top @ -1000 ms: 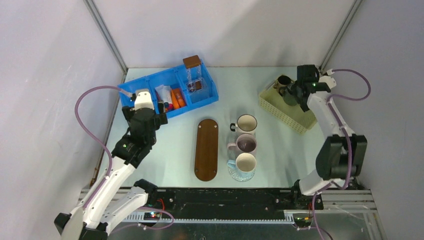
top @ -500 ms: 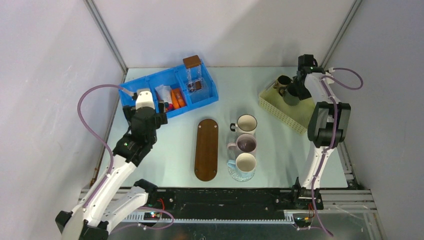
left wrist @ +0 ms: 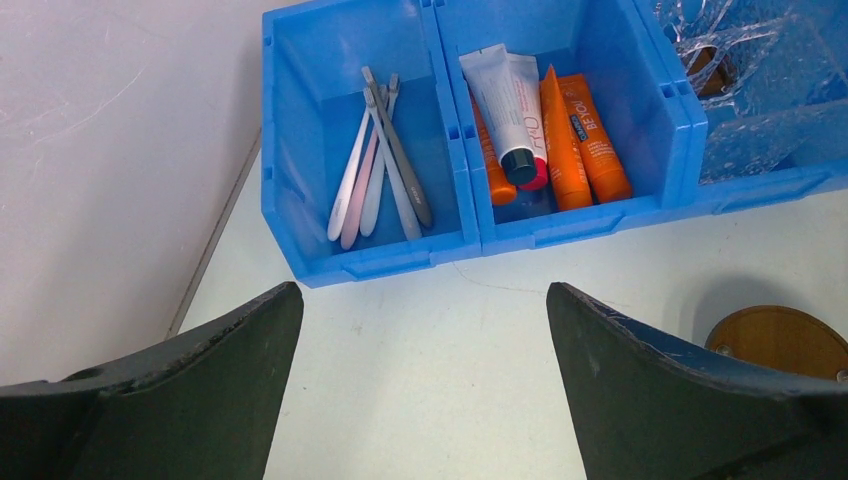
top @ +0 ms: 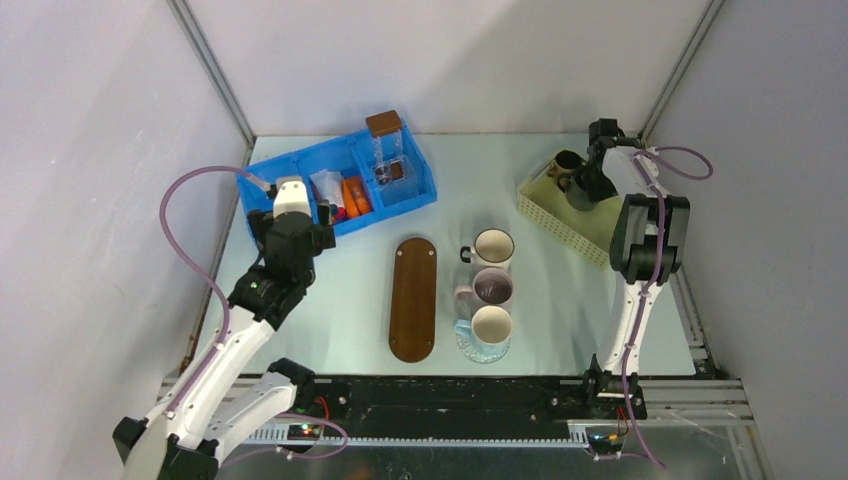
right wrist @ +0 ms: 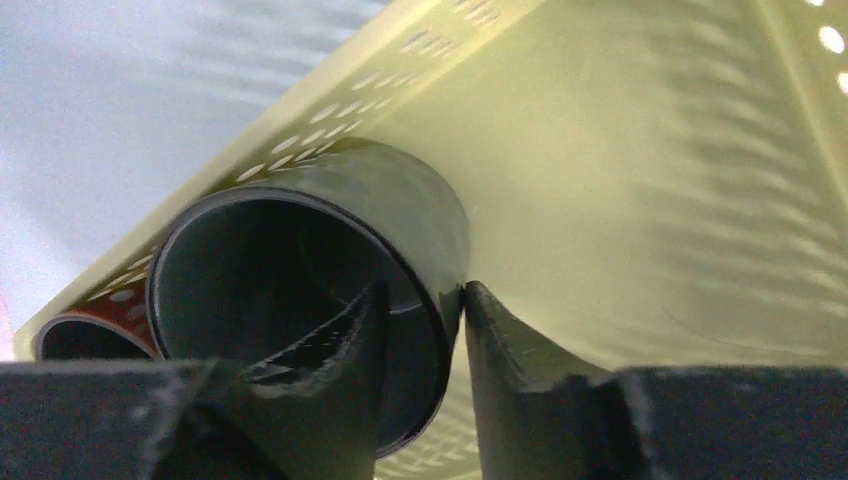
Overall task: Prepare toiletry sets of a toothbrush and toothpaste on the tray
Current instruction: Pick up the cup from the storage box.
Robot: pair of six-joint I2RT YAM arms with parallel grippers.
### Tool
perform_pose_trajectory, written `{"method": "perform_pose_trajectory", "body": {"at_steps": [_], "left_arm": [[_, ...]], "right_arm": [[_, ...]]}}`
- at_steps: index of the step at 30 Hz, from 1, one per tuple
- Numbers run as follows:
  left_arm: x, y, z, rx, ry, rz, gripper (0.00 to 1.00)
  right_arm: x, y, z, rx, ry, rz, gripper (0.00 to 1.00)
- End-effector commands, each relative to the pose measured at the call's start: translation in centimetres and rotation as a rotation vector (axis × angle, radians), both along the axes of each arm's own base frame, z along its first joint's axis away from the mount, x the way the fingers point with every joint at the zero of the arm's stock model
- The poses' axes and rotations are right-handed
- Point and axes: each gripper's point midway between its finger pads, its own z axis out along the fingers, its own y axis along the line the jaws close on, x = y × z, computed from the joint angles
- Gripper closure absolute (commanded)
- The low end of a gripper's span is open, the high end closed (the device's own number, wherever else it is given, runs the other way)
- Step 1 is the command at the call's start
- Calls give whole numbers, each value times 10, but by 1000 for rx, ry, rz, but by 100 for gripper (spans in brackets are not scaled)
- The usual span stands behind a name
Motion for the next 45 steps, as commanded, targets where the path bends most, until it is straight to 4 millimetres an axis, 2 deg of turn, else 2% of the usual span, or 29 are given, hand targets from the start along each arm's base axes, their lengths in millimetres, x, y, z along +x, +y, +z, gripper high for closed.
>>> {"method": "perform_pose_trajectory", "body": {"at_steps": [1,4,5,8,10,11,14,19,20,24,25,26,28,29,30,31,32,36,37,41,45], "left_arm": [[2,2,14,-2,-34,4,0],[0,4,15,-3,-41,8,0],[0,4,16,-3,-43,7,0],[-1,4,17,-7,-50,6,0],[-2,4,18,-9,-52,3,0],[-2,4,18,-10,-53,2,0],[-1,3,18,-13,-53,-4,0],[-1,-1,18,-19,-53,-24,0],[-1,-2,18,-22,-53,-30,0],[0,-8,17,-33,-49,-64,0],[0,-10,17,-37,-49,-75,0],[-1,-10,18,-40,-52,-79,0],[-1,-13,19,-45,-52,-94,0],[0,-15,19,-49,-51,-107,0],[0,-16,19,-52,-51,-113,0],[0,-19,21,-59,-52,-126,0],[0,-22,20,-65,-41,-142,0],[-1,-31,26,-98,-28,-183,0],[-1,-32,30,-103,-34,-188,0],[-9,-34,34,-108,-24,-219,0],[-19,-37,29,-118,-6,-258,0]], "right_arm": [[3,-6,5,7,-11,3,74],[-3,-8,8,5,-4,12,86],[-4,-10,15,-6,-11,20,89],[-11,-15,26,-44,-14,50,94],[-13,-19,47,-86,-43,90,96],[-16,-20,49,-106,-30,125,97],[-14,-23,80,-189,-66,249,100],[-12,-21,127,-336,-119,449,100],[-14,-18,143,-377,-134,506,100],[-14,-1,179,-481,-199,701,100],[-14,6,193,-503,-235,737,100],[-14,13,196,-519,-241,807,100],[-15,31,213,-549,-293,918,100],[-14,46,225,-569,-338,1000,100],[-13,51,233,-584,-365,1030,100],[-15,71,242,-603,-403,1123,100],[-14,80,250,-626,-431,1165,100],[-22,142,275,-763,-523,1436,100],[-25,151,279,-819,-529,1506,100],[-42,210,283,-945,-594,1812,100],[-66,267,275,-986,-676,2100,100]]}}
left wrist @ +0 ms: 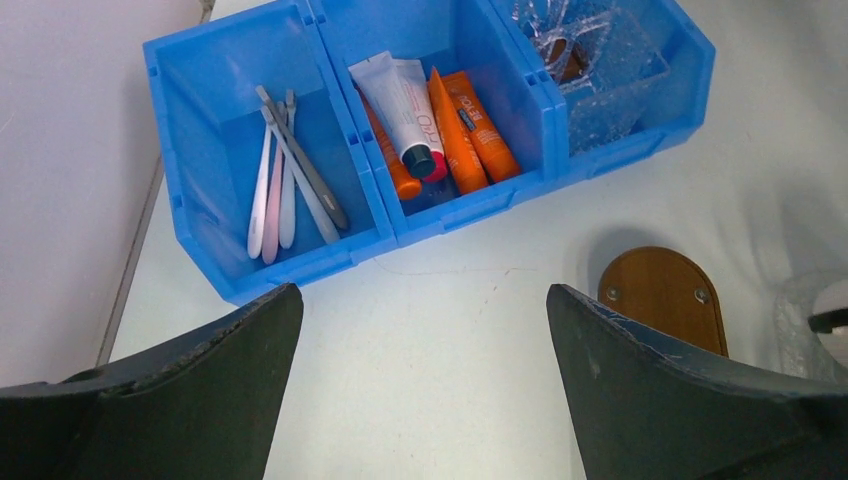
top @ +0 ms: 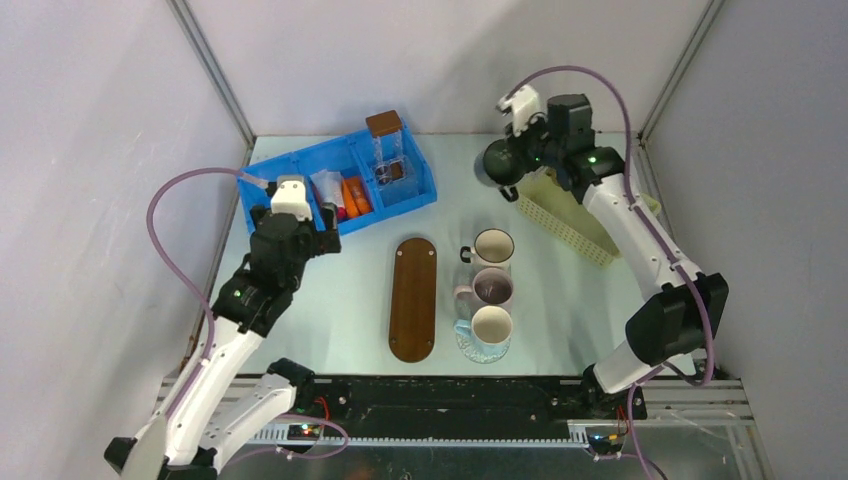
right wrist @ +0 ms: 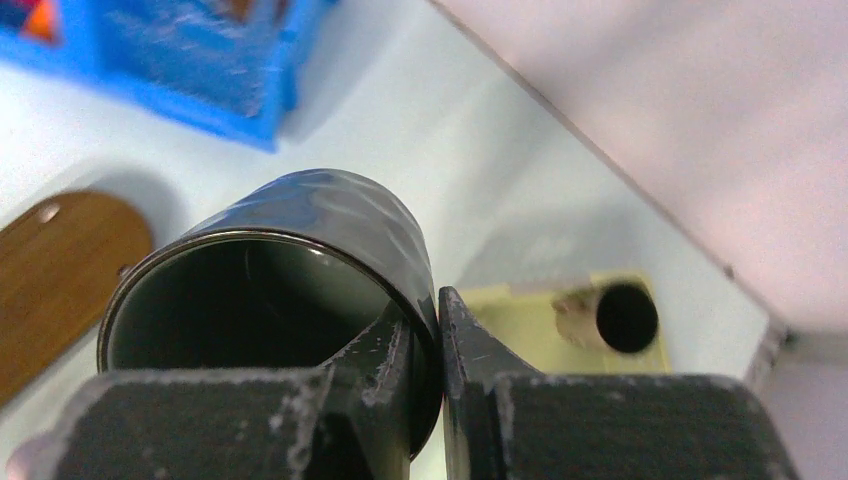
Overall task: Prepare toiletry sets of a toothbrush and toothpaste on the tray
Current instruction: Pick up the cup from the storage box.
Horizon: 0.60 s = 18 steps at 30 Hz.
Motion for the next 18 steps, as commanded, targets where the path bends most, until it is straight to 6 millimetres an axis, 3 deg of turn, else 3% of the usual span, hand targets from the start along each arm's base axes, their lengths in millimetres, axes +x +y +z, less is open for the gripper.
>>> {"method": "perform_pose_trajectory", "body": {"at_steps": [1,6,10,17,18], "left_arm": [[-13,-7,6,-40,2,-65,0],[-29,-18,-5,-93,36,-136,0],[-39,-19,-10,-107,56,-149,0],[-46,-9,-21,-93,54,-116,0],[-47,-8,-22,-91,50,-114,0]], "right_arm": [[-28,62,39,-93,-190,403,100],[-64,118,17,-171,-166,706,100],[-87,148,-3,-219,-118,867,100],[-98,184,-42,-319,-65,1012,100],[-102,188,-55,-334,-26,1033,100]]}}
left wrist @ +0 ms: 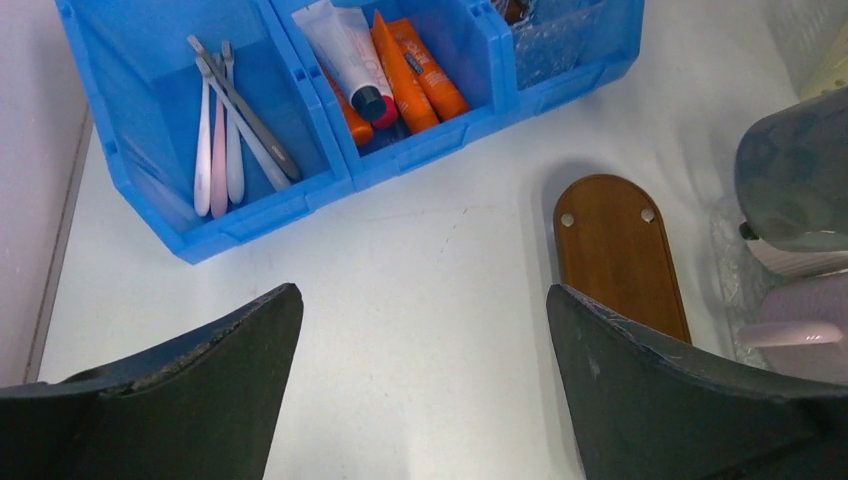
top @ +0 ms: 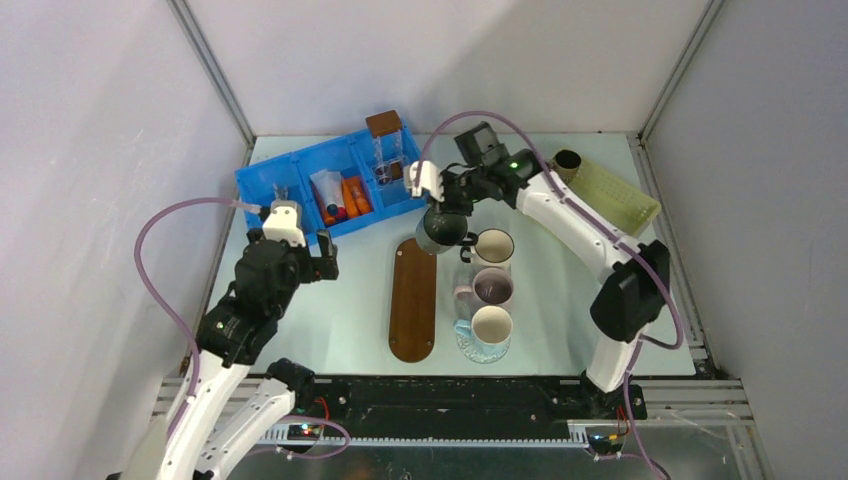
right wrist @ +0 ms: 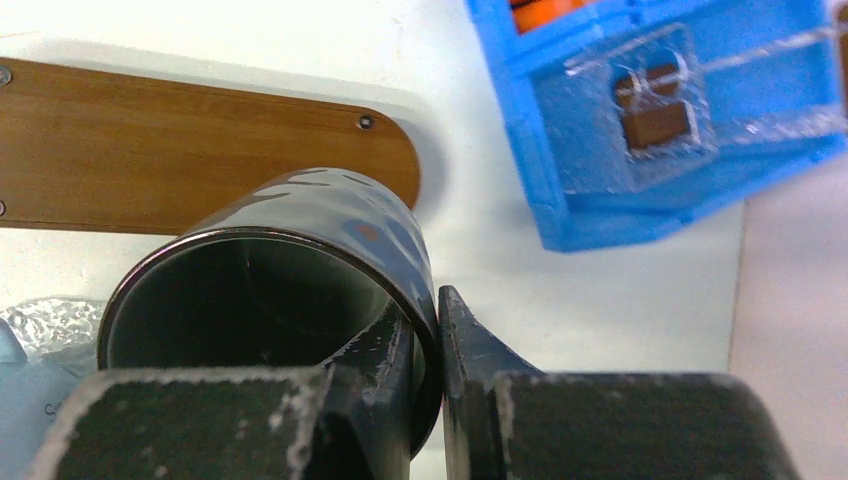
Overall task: Prepare toiletry sets of a toothbrush and toothpaste on the tray
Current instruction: Pick up the cup from the storage box, then place the cup on the tray.
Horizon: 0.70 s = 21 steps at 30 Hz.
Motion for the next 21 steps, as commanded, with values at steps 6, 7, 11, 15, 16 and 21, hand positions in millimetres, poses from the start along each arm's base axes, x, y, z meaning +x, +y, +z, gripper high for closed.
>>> {"method": "perform_pose_trajectory", "body": {"at_steps": [6,7,11,15,16,21], "left_arm": [[0,4,-15,-5,-19,16,0],[1,5,-16,-3,-24,26,0],[2,11,-20,6,-37,55,0],[1,18,-23,25,-35,90,0],[1,18,-22,25,-37,90,0],[1,18,-24,25,-31,89,0]], "right_arm": [[-1,35,-35,-155,-37,182,99],[-2,38,-37,-167,-41,190,99],[0,49,-57,-214,-35,220,98],[-3,65,-65,-197,-48,282,97],[-5,67,-66,-196,-51,291,97],[-8,81,-81,-202,-44,331,96]]}}
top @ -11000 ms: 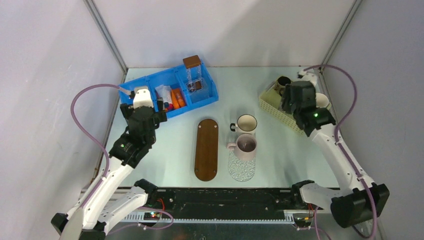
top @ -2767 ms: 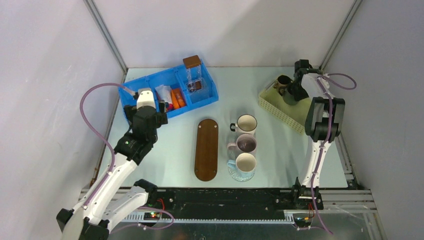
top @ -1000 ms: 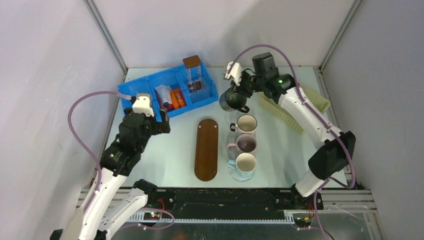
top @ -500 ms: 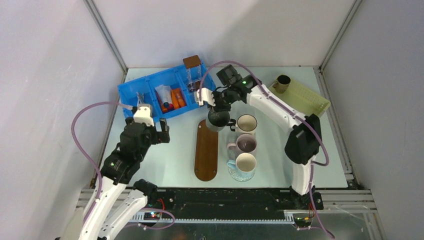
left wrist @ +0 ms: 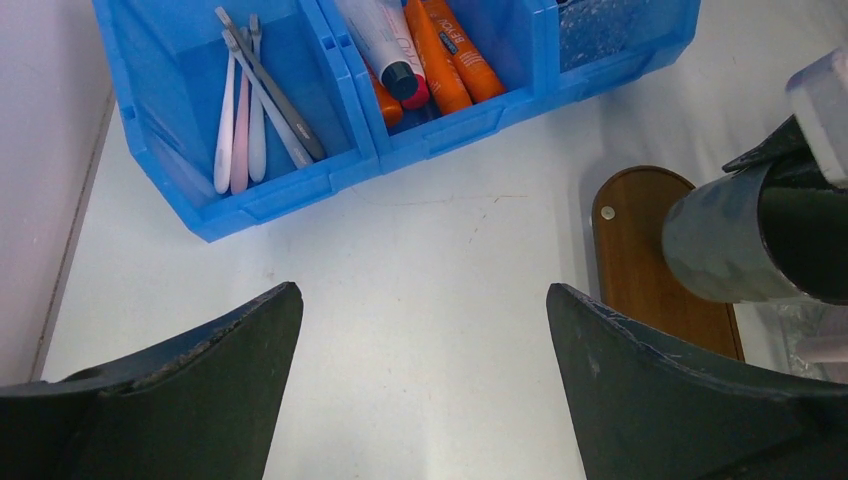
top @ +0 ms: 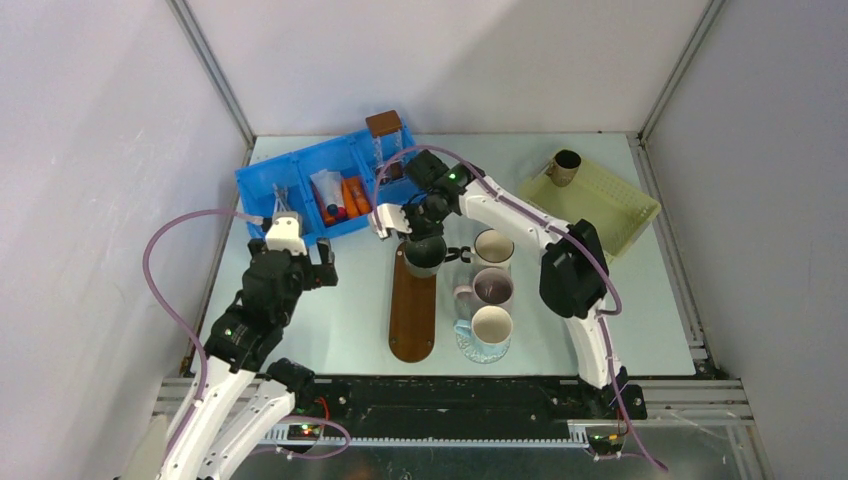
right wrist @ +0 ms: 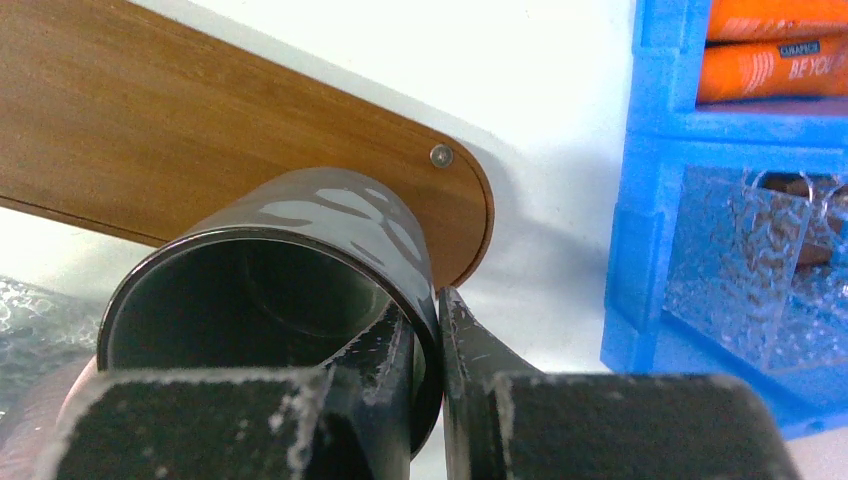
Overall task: Prepare toiletry sets of a toothbrush and toothpaste on the tray
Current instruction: Place the cup on the tray.
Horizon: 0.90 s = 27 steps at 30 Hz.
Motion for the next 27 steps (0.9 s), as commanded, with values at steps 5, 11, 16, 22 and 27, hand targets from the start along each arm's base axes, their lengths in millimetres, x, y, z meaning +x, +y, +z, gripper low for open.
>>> {"method": "perform_pose_trajectory", "body": {"at_steps": [5,11,16,22,27], "left_arm": [[5,3,4,-2,-24,20,0],[6,0,3,-2,-15,10,1],[6,-2,-1,3,-1,2,0],[9,-8,-2,-4,16,-25,0],[16,-26,2,-55,53,-76,0]], "right_arm": [[4,35,6,77,-43,83,93],[6,41,-6,78,-34,90,84],[8,41,-8,76,-36,81,71],[6,38,21,111,-59,79,55],[-2,30,66,205,-58,59,42]]}}
